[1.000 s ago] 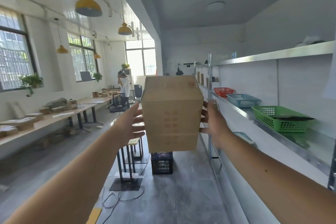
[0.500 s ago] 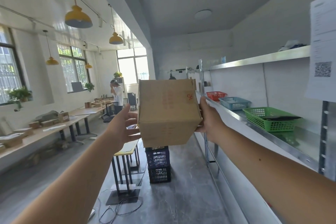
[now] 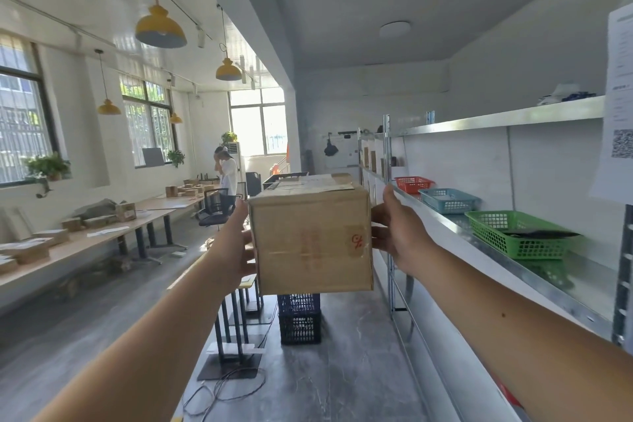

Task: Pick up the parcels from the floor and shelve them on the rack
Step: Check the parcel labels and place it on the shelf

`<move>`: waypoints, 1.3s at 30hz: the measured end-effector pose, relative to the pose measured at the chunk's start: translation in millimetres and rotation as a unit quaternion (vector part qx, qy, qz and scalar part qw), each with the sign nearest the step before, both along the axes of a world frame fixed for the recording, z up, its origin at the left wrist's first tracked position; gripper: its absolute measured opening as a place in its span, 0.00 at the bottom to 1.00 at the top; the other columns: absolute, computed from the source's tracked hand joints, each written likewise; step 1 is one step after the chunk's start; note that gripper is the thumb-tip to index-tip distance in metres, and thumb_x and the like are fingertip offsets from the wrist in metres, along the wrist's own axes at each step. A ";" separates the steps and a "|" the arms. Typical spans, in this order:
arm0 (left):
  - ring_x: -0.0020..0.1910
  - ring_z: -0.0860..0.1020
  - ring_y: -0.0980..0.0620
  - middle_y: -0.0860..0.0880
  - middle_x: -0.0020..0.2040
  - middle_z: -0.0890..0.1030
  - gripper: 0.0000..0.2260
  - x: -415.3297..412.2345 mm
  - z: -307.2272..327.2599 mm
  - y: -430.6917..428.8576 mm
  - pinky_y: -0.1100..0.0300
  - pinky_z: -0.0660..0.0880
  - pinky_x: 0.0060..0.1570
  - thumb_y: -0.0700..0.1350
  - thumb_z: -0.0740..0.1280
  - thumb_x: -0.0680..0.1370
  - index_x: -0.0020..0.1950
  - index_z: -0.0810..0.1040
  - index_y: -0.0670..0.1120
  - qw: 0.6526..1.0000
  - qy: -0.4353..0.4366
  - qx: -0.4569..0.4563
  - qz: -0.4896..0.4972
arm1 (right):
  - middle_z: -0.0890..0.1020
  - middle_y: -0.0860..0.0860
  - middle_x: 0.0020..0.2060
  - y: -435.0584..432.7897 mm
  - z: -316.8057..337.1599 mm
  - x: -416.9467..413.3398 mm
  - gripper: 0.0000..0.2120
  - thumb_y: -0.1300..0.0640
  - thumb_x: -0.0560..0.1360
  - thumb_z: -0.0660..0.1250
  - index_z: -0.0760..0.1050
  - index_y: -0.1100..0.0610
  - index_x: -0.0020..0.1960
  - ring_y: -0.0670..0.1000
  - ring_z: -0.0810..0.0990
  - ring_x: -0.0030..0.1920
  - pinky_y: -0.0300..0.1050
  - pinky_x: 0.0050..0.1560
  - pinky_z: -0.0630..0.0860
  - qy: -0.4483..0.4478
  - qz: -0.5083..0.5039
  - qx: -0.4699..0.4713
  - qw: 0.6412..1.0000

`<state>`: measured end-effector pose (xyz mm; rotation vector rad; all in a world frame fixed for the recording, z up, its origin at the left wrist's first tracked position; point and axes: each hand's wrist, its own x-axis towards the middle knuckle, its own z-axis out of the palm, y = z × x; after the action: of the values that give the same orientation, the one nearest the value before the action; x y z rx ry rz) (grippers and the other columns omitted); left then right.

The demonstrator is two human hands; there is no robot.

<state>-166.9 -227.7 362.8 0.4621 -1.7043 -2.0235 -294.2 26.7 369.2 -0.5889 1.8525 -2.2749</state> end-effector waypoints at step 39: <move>0.57 0.87 0.40 0.40 0.63 0.85 0.36 2.6 -12.7 6.5 0.40 0.82 0.60 0.77 0.59 0.74 0.79 0.64 0.63 0.997 -0.021 -0.064 -0.030 | 0.86 0.44 0.60 -1.6 -16.9 8.0 0.20 0.50 0.76 0.75 0.77 0.35 0.64 0.56 0.80 0.68 0.67 0.72 0.69 0.061 0.061 0.146 0.986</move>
<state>-164.3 -221.2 350.1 0.4189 -1.8802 -1.9438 -286.2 25.1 352.2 -0.7830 2.0911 -1.8816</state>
